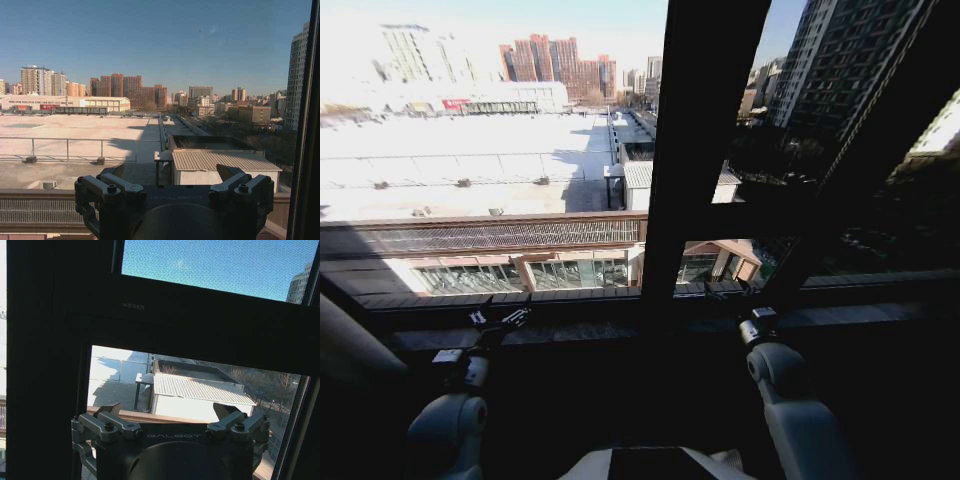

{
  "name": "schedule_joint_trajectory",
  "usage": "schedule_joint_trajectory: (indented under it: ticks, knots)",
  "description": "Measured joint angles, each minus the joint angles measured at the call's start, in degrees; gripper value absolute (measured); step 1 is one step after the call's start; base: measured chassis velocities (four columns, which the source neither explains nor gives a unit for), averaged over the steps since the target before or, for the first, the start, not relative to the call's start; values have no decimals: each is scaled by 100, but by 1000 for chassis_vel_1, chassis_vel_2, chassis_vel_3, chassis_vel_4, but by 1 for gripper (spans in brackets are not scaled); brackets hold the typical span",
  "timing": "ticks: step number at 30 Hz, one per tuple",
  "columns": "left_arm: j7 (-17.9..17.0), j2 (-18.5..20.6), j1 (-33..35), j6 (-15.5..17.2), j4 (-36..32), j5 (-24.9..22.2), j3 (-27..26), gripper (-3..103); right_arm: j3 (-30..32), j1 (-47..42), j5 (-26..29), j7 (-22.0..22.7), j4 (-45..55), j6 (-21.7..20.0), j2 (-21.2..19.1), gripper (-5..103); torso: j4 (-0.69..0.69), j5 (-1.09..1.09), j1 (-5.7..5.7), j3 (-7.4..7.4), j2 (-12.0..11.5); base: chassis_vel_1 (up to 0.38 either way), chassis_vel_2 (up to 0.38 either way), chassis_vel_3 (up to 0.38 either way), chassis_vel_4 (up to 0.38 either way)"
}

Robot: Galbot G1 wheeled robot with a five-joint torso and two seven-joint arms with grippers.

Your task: Open the curtains by pulling them apart, changing their state from closed to fully open.

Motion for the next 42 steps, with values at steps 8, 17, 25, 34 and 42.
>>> schedule_joint_trajectory:
  ticks: [8,17,25,34,42]
  knots:
    - [20,-59,-64,-31,87,39,-32,100,-91,158,-4,0,-148,-49,-25,100,2,0,0,0,0,-361,-344,358,339]
    - [28,-159,-92,-83,175,180,8,100,-106,147,-7,-6,-264,-43,-56,100,0,-1,0,0,0,-356,-352,366,362]
    - [41,-226,-212,-96,255,334,121,100,-28,130,11,-6,-309,-3,-140,100,0,1,2,-1,0,-319,-388,293,388]
    - [63,-194,-243,-113,388,352,70,100,-54,202,17,-6,-434,12,-95,100,2,-1,0,-1,0,-125,-390,107,408]
    - [63,-177,-258,-189,514,349,76,100,-55,168,3,-5,-457,38,-62,100,-1,2,-1,-1,1,3,-377,-12,370]
